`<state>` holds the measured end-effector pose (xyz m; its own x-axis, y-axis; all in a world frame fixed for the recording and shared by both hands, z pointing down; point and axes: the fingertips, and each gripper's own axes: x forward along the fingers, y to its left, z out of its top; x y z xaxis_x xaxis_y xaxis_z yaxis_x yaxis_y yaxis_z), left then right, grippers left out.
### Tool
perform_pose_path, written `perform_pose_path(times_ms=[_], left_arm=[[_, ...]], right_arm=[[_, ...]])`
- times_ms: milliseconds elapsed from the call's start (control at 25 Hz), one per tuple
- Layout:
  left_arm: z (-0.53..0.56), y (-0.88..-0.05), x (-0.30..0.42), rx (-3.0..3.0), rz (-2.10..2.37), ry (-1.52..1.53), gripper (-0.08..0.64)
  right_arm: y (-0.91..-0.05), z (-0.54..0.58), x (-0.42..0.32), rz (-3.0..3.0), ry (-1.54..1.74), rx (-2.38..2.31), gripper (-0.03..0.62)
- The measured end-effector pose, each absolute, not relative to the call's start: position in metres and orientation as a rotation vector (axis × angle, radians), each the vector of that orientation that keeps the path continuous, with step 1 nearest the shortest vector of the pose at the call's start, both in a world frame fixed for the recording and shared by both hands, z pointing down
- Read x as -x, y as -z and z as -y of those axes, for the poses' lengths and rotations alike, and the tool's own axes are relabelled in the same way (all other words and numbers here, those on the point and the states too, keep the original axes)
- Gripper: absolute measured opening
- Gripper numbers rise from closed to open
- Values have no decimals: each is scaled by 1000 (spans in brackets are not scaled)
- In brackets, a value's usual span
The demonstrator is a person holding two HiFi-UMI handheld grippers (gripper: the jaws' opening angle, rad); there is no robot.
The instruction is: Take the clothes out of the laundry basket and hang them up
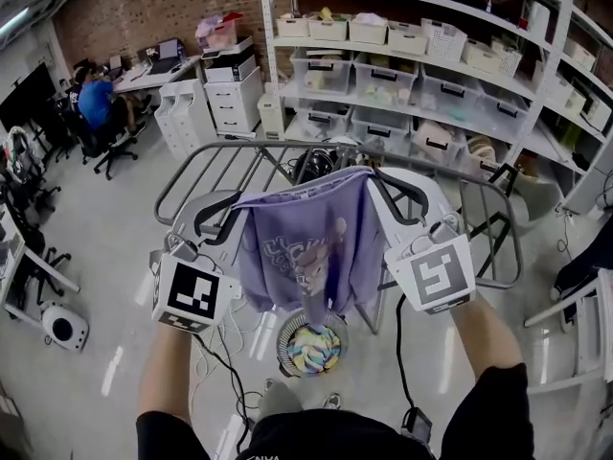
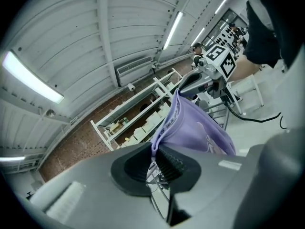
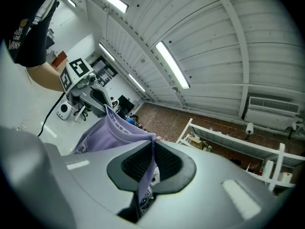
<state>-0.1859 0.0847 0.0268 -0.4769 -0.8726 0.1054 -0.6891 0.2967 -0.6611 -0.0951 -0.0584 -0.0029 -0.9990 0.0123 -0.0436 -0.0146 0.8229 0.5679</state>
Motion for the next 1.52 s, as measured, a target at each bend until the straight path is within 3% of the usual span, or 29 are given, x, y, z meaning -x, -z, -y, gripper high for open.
perform_pose_path(times_ms=[400,680,1280,1520], left_arm=[[-80,38,221,1338,-2192,911,28],[-75,112,298,1323,-2149,895,28],[-74,167,419,1221,-2193,890,28],[-61,183,436,1140,-2241,856,28]], right_arm=[[65,63,134,-2864,-959,96,25],[138,71,218,-2857,-971,217,25],[188,83,356,-2860,-936,448,25],[206,101,398,-2861,-891,426,25]])
